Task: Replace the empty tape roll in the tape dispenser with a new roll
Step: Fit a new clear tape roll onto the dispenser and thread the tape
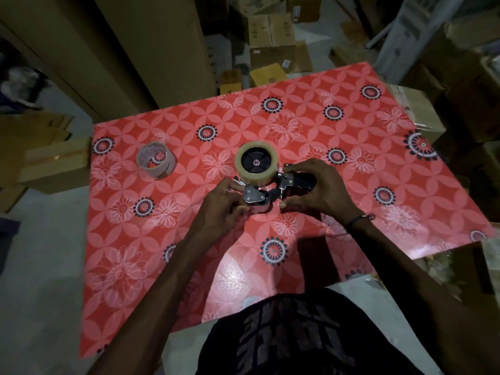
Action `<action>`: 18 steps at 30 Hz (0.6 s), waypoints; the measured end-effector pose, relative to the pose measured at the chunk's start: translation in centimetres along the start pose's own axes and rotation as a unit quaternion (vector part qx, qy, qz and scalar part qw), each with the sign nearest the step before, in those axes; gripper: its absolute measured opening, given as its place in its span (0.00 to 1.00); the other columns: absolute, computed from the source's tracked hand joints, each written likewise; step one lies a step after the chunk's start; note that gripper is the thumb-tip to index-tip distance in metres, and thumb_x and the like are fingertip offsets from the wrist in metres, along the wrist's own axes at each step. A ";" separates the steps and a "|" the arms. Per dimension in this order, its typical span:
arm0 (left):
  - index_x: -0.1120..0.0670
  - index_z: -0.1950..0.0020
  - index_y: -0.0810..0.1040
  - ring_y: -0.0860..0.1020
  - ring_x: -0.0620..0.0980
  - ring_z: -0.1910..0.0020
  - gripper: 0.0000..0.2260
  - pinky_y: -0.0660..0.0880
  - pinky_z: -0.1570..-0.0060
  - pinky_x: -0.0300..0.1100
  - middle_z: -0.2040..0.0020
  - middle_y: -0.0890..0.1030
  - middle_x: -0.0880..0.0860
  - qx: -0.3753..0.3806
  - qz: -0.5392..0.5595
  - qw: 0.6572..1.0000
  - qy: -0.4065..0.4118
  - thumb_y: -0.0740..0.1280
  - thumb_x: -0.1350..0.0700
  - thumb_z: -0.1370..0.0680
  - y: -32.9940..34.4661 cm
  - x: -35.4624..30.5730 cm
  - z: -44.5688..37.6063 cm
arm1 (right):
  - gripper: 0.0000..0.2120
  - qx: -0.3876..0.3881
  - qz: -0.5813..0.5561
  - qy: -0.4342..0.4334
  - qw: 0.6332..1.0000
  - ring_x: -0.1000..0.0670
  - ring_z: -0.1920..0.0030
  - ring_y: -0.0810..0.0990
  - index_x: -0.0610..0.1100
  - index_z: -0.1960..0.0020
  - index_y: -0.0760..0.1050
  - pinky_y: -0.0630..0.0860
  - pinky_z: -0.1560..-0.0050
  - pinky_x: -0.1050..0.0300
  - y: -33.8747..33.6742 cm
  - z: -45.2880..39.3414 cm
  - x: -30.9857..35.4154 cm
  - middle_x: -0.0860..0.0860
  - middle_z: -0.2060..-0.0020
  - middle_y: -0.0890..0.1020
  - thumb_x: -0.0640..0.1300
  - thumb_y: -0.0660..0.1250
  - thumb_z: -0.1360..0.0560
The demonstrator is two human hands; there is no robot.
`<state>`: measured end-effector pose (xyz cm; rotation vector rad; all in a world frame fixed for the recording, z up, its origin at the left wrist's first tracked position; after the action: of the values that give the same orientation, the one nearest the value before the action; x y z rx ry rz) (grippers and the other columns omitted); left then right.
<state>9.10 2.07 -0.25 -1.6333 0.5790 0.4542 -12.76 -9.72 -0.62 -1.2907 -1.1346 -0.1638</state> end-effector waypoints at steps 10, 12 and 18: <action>0.58 0.57 0.86 0.84 0.55 0.50 0.04 0.80 0.54 0.51 0.41 0.80 0.54 0.004 0.005 1.000 0.024 0.79 0.63 0.25 -0.3 0.0 0.2 | 0.61 -0.085 0.041 0.105 0.990 0.55 0.49 0.84 0.60 0.24 0.65 0.83 0.50 0.51 0.1 0.8 0.5 0.60 0.47 0.83 0.79 0.82 0.50; 0.58 0.55 0.86 0.84 0.56 0.51 0.04 0.79 0.53 0.50 0.40 0.79 0.53 0.013 -0.005 0.999 0.036 0.79 0.63 0.25 -0.4 0.0 0.0 | 0.59 -0.084 0.040 0.102 0.991 0.54 0.48 0.84 0.60 0.25 0.66 0.83 0.48 0.49 0.0 0.9 0.5 0.60 0.46 0.83 0.79 0.82 0.50; 0.64 0.44 0.84 0.83 0.48 0.52 0.09 0.79 0.50 0.40 0.41 0.80 0.58 0.034 -0.001 0.998 0.048 0.71 0.61 0.21 -0.9 -0.3 -0.5 | 0.54 -0.079 0.023 0.082 0.993 0.57 0.50 0.85 0.59 0.27 0.69 0.85 0.48 0.49 -0.4 0.9 0.6 0.60 0.48 0.84 0.74 0.85 0.46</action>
<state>9.35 1.73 0.71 -1.5978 0.6586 0.3528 -13.20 -8.83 -0.06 -1.4145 -0.9661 -0.3251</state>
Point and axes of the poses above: each hand's wrist, its own z-axis away from the middle knuckle, its own y-axis out of the palm, x = y × z, the point moved 8 cm from there along -z, towards the middle knuckle
